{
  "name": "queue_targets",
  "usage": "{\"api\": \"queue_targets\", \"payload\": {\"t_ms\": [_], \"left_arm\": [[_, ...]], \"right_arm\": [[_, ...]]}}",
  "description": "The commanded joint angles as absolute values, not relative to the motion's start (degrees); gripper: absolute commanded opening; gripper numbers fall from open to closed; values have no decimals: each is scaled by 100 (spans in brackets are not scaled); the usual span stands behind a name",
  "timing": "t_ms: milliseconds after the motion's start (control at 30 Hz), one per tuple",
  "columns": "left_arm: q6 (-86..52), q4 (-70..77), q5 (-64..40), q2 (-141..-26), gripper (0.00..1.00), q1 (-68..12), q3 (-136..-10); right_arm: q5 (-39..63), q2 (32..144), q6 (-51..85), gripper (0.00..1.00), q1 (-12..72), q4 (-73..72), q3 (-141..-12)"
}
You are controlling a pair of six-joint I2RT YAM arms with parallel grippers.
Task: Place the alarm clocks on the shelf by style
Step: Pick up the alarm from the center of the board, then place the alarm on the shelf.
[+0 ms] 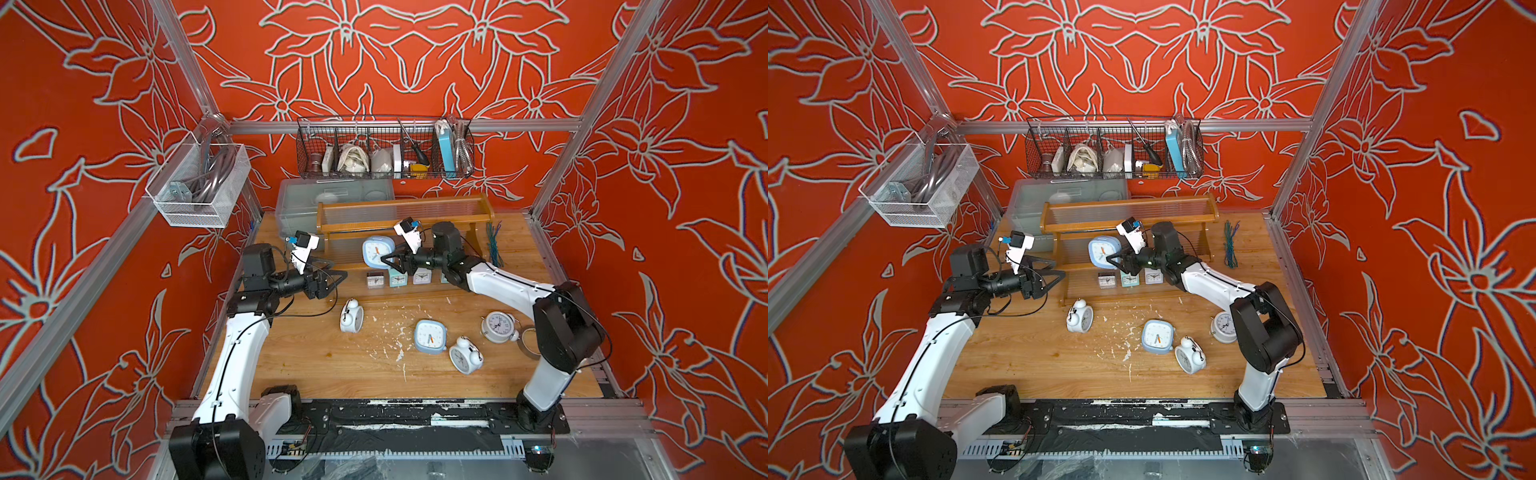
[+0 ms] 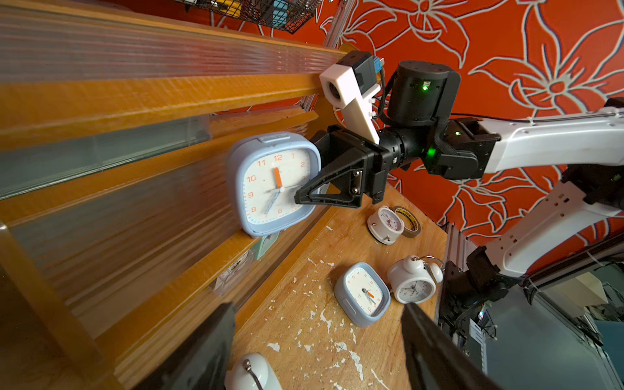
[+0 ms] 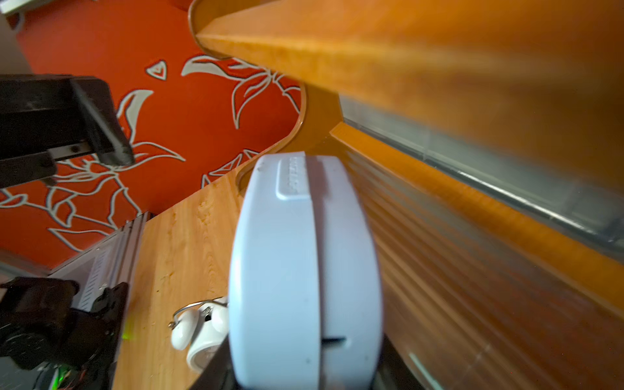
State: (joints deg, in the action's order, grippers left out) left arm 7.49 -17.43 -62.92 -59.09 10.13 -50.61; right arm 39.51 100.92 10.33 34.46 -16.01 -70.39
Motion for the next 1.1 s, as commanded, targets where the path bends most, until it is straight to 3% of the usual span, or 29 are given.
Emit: {"api": "queue_targets", "payload": {"t_ms": [0, 1067], "left_arm": [[620, -1644, -6408, -5840, 78, 1111, -5054], [369, -1305, -6500, -5914, 79, 1248, -4834]], "right_arm": [[3683, 10204, 881, 31, 3469, -1859, -7333], [3141, 10607, 761, 40, 3571, -1592, -7427]]}}
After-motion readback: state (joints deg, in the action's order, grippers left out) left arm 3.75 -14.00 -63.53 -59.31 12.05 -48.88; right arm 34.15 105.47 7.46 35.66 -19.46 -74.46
